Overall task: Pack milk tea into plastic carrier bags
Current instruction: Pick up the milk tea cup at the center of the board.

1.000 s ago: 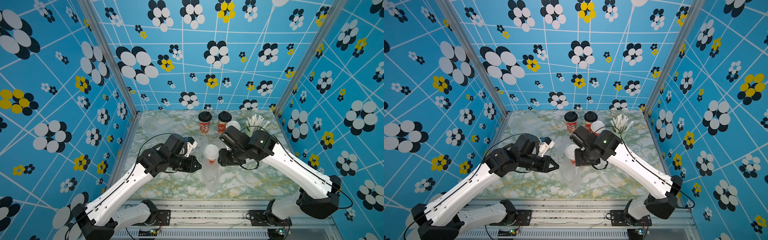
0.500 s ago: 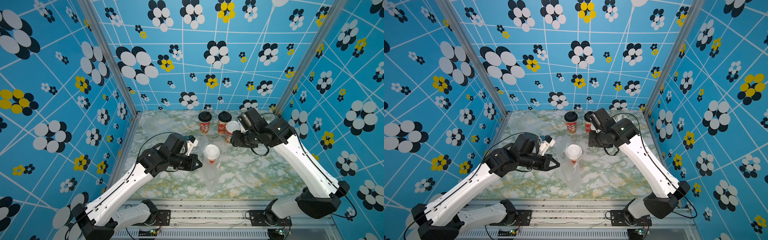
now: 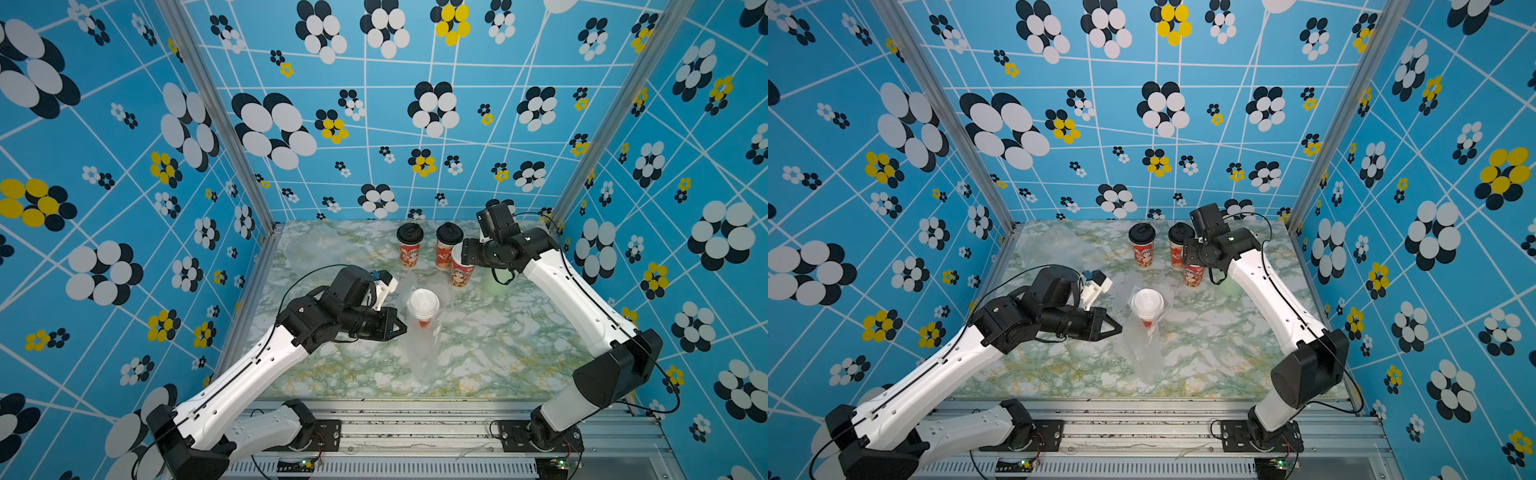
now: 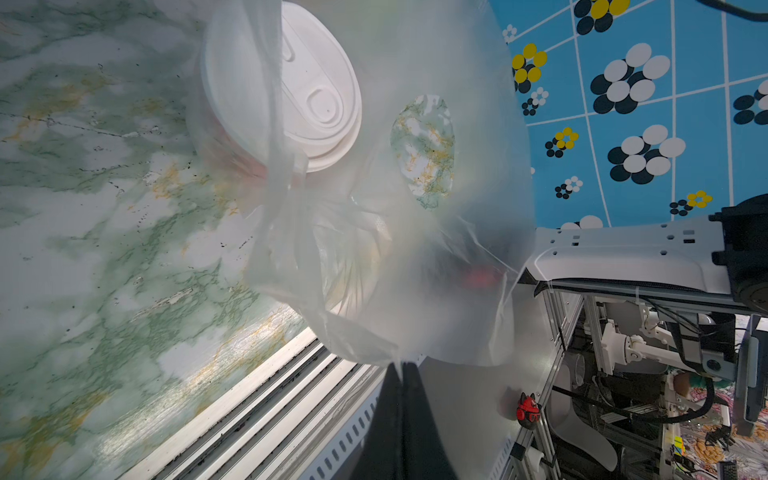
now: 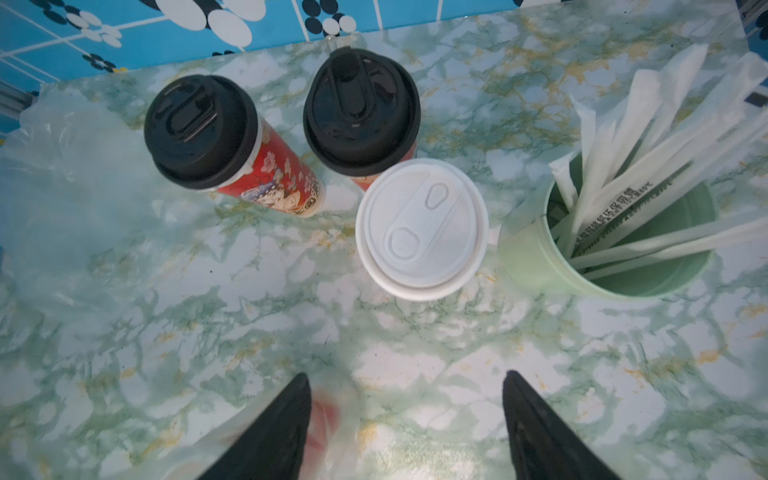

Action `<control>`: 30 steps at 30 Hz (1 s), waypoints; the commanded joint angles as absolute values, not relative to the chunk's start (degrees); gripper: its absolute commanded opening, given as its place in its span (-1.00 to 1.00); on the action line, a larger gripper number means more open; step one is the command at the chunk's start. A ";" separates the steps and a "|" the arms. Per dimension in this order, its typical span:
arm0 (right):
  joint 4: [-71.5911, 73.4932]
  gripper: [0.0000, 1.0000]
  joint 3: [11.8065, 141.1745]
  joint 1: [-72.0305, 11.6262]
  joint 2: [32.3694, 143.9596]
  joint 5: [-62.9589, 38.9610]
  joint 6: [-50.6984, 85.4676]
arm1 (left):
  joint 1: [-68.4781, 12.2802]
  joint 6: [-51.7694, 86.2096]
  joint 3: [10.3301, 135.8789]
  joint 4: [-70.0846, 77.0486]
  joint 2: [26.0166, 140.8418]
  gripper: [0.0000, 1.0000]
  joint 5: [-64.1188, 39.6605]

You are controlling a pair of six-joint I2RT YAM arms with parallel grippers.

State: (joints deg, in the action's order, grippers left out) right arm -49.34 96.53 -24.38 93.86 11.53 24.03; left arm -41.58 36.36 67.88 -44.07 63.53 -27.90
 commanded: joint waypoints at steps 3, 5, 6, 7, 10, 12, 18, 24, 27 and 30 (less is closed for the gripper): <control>-39.26 0.50 95.56 -22.99 97.73 14.02 20.47 | -41.30 36.82 67.24 -43.17 63.18 -0.99 -28.46; -38.91 0.49 96.22 -22.94 99.35 14.01 19.52 | -41.27 36.99 67.08 -43.24 63.15 -0.98 -28.48; -39.29 0.49 96.82 -22.86 100.12 14.06 19.21 | -41.28 37.05 67.10 -43.17 63.15 -0.99 -28.46; -40.10 0.49 97.82 -22.85 101.44 14.26 18.76 | -41.31 37.01 67.10 -43.16 63.19 -0.99 -28.35; -42.08 0.51 99.73 -22.85 103.71 15.50 18.11 | -41.27 37.11 66.98 -43.03 63.08 -0.98 -28.30; -43.03 0.52 100.67 -22.81 104.56 16.29 17.70 | -41.26 37.09 66.99 -43.07 63.19 -0.99 -28.22; -43.08 0.53 100.89 -22.79 105.23 17.11 17.33 | -41.22 37.18 66.45 -42.80 62.84 -0.99 -28.27; -43.88 0.54 101.72 -22.76 106.51 18.00 16.73 | -41.29 37.20 66.40 -42.80 62.60 -0.99 -28.30; -44.52 0.54 102.35 -22.76 107.37 18.37 16.52 | -41.24 37.22 66.36 -42.80 62.54 -0.99 -28.20; -45.05 0.56 102.95 -22.76 108.20 18.37 16.39 | -41.29 37.35 66.23 -42.71 62.45 -0.99 -28.21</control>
State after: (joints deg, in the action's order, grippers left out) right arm -43.00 101.41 -23.09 106.48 17.10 17.15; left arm -41.58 36.88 66.81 -43.24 63.53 -27.88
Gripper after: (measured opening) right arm 0.778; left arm 0.043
